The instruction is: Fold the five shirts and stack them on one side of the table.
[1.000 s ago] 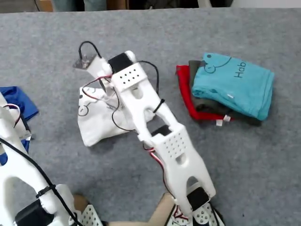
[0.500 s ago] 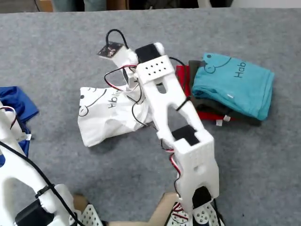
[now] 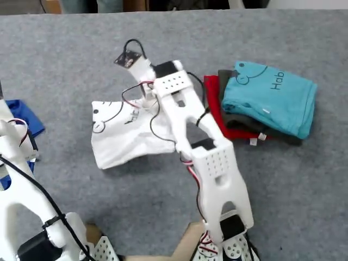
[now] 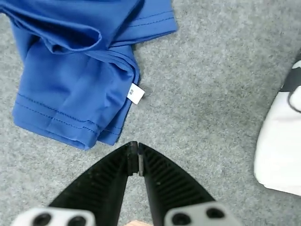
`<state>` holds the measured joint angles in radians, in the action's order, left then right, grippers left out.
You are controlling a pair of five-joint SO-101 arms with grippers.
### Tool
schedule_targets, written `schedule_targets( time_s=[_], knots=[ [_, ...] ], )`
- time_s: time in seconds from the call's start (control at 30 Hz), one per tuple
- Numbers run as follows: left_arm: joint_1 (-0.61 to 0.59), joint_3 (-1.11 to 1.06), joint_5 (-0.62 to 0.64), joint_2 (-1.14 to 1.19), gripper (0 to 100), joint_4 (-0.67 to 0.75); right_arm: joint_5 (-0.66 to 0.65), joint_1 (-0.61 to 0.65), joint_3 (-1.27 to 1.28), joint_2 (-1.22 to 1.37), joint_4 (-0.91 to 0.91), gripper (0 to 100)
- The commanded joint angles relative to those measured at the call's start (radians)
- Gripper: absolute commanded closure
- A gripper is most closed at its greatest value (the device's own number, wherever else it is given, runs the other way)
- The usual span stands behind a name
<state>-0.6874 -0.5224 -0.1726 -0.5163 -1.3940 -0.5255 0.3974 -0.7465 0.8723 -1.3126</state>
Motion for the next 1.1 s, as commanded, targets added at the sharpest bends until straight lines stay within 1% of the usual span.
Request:
schedule_targets(
  time_s=[0.0, 0.1, 0.2, 0.27, 0.33, 0.4, 0.47, 0.53, 0.6, 0.7, 0.8, 0.87, 0.97, 1.07],
  knots=[
    [0.01, 0.005, -0.005, -0.025, 97, 0.0, 0.008, -0.034, -0.216, 0.047, 0.038, 98.4],
    [0.022, 0.005, -0.005, -0.025, 97, 0.005, 0.003, -0.029, -0.357, 0.116, 0.005, 98.4],
    [0.085, 0.004, -0.003, -0.025, 97, 0.006, 0.002, -0.028, -0.493, 0.156, -0.086, 98.4],
    [0.15, 0.008, 0.014, -0.025, 97, 0.02, 0.002, -0.028, -0.599, 0.16, -0.192, 98.4],
    [0.228, 0.005, 0.077, -0.02, 97, 0.087, 0.0, -0.026, -0.73, 0.15, -0.331, 98.4],
    [0.325, 0.013, 0.107, 0.012, 97, 0.141, 0.0, -0.02, -0.851, 0.14, -0.453, 98.4],
    [0.423, 0.03, 0.117, 0.101, 97, 0.192, 0.0, -0.029, -0.868, 0.12, -0.46, 98.4],
    [0.49, 0.079, 0.155, 0.247, 97, 0.227, 0.031, -0.063, -0.76, 0.048, -0.463, 98.4],
    [0.499, 0.182, 0.19, 0.417, 97, 0.216, 0.069, -0.055, -0.535, -0.071, -0.462, 98.4],
    [0.498, 0.351, 0.216, 0.655, 97, 0.137, 0.078, 0.009, -0.153, -0.295, -0.45, 98.4],
    [0.498, 0.493, 0.216, 0.835, 97, 0.077, 0.078, 0.048, 0.177, -0.438, -0.347, 98.4],
    [0.498, 0.552, 0.222, 0.925, 97, 0.074, 0.072, 0.044, 0.366, -0.467, -0.253, 98.4],
    [0.503, 0.616, 0.252, 1.022, 97, 0.071, 0.071, -0.005, 0.59, -0.47, -0.153, 98.4],
    [0.495, 0.674, 0.304, 1.096, 97, 0.075, 0.069, -0.048, 0.702, -0.473, -0.109, 98.4]
  ],
)
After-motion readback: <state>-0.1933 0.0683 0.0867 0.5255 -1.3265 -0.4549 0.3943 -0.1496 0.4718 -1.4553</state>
